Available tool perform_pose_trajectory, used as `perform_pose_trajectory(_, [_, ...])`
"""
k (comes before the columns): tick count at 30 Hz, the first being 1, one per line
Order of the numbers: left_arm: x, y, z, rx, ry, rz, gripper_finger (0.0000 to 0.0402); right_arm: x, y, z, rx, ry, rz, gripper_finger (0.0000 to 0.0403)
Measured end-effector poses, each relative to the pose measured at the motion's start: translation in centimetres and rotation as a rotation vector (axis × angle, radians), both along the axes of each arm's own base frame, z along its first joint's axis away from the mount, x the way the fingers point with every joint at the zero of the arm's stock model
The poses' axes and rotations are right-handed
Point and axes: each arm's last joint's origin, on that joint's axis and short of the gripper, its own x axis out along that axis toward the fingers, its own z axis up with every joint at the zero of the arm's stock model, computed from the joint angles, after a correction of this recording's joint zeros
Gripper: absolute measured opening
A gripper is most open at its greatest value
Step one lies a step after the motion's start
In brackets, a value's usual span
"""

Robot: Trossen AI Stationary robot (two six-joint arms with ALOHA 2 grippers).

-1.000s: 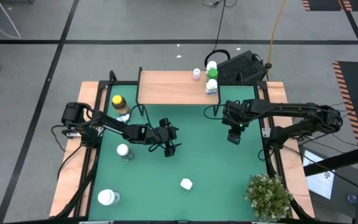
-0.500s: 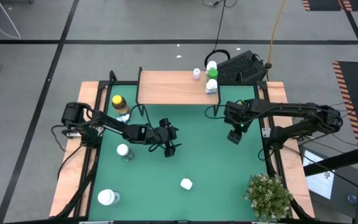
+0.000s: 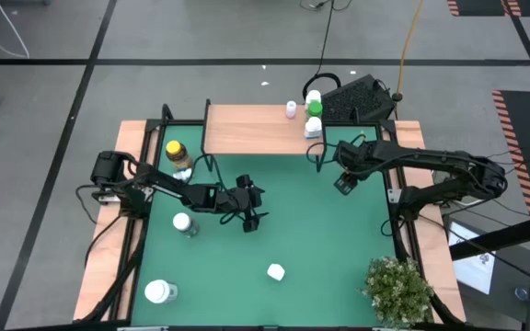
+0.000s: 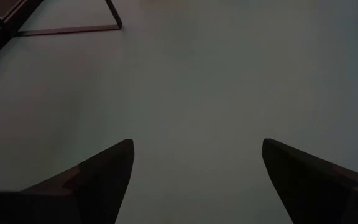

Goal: Pick and place medicine bottles onto shelf by color
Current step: Put the orange pill bottle on the shelf

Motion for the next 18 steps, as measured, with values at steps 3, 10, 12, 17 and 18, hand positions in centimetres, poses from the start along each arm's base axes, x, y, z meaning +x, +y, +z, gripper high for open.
perform_pose_trajectory(3, [0.0,0.0,0.0,0.001,0.0,0.0,0.0356,0.2,-0.2,0.1,-0.015,-0.032,-0.01,0.0203])
perform_pose_trajectory(10, [0.0,-0.1,0.0,-0.015,-0.004,0.006,0.0356,0.1,-0.6,0.1,-0.097,-0.016,-0.108,0.0282])
perform_pose_trajectory(12, [0.0,-0.1,0.0,-0.02,-0.002,0.009,0.0356,0.1,-0.6,0.1,-0.097,-0.014,-0.13,0.0304])
perform_pose_trajectory(17, [-0.1,-0.1,-0.2,-0.021,0.018,0.007,0.0356,-0.2,-0.5,-0.5,-0.087,-0.012,-0.157,0.0328])
perform_pose_trajectory(18, [-0.1,-0.1,-0.2,-0.021,0.02,0.007,0.0356,-0.4,-0.4,-1.0,-0.075,-0.013,-0.164,0.0328])
